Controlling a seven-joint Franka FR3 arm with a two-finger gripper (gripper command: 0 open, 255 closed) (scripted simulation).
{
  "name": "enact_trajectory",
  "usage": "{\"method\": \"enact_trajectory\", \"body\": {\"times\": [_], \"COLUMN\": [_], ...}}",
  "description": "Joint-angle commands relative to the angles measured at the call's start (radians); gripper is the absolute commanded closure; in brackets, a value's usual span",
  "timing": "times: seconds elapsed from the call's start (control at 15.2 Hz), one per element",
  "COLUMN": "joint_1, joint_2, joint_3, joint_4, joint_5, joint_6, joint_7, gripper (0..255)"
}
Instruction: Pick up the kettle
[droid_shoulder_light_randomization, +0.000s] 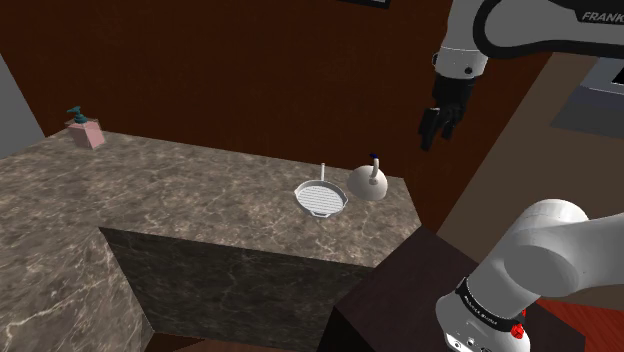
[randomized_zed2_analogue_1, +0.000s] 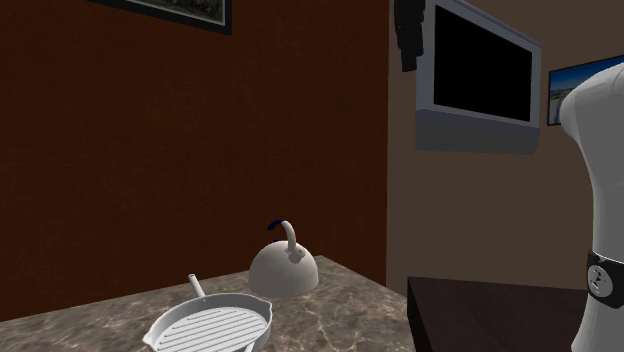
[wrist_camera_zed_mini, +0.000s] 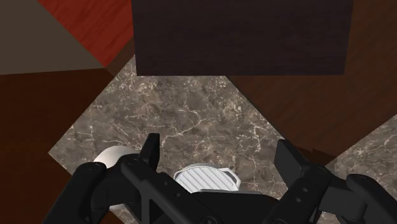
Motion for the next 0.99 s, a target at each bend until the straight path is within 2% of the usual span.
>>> {"method": "enact_trajectory", "body": {"times": [0.0, 0.46, 0.92], "joint_1": [0.0, -0.059, -0.105], "joint_2": [0.0, 0.242, 0.502], "joint_3": [0.0, -0.065, -0.133], "joint_4": [0.0, 0.031, 0.119], "joint_5": [0.0, -0.001, 0.025], "joint_6": [0.0, 0.193, 0.348], "joint_7": [0.0, 0.054, 0.089], "gripper": [0, 0, 0]}}
